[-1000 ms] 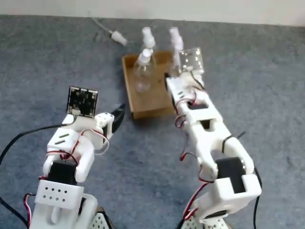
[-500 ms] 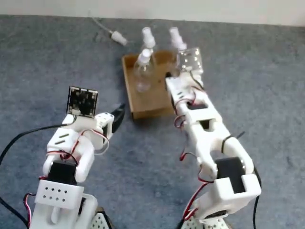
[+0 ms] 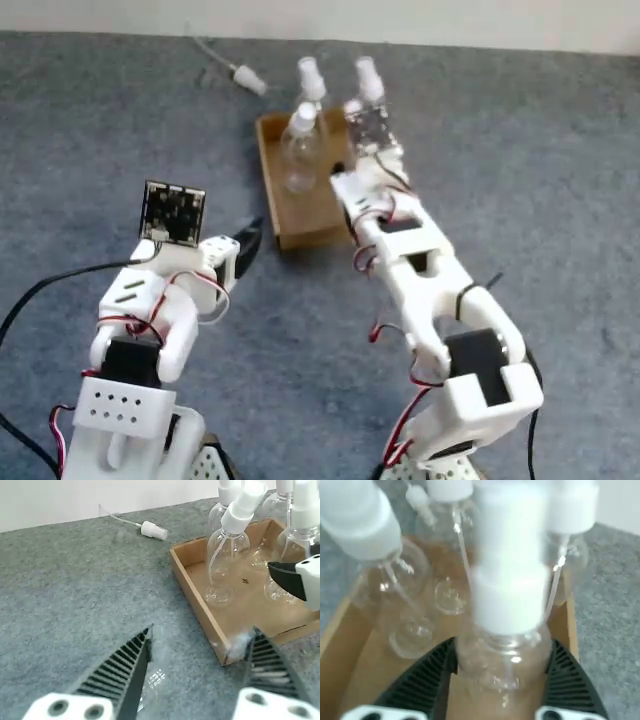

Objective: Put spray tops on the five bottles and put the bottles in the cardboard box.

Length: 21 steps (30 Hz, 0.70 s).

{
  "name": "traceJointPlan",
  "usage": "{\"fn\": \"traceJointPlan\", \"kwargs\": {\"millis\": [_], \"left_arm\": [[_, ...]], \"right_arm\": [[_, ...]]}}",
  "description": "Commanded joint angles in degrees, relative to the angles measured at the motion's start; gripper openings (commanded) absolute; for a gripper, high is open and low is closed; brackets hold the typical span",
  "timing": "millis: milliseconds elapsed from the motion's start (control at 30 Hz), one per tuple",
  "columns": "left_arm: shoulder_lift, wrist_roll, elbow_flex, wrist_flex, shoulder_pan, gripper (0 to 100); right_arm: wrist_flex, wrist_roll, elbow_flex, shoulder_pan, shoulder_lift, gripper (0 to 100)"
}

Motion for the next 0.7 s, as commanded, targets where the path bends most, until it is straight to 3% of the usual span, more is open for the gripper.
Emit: {"fn": "traceJointPlan", "kwargs": {"millis": [0,433,667], "left_arm": [[0.04,0.35,-0.48,-1.32,-0.22,23],[0.04,0.26,-0.4,-1.32,-0.13,23],[0.04,0.26,-0.4,-1.32,-0.04,23]], "right_arm": [[0.31,0.62,-3.56,-0.31,-0.92,19.9],[0.84,-1.76,-6.29,0.31,-0.92,20.4],[4.0,-3.52,-6.99,0.92,-0.92,28.3]]}}
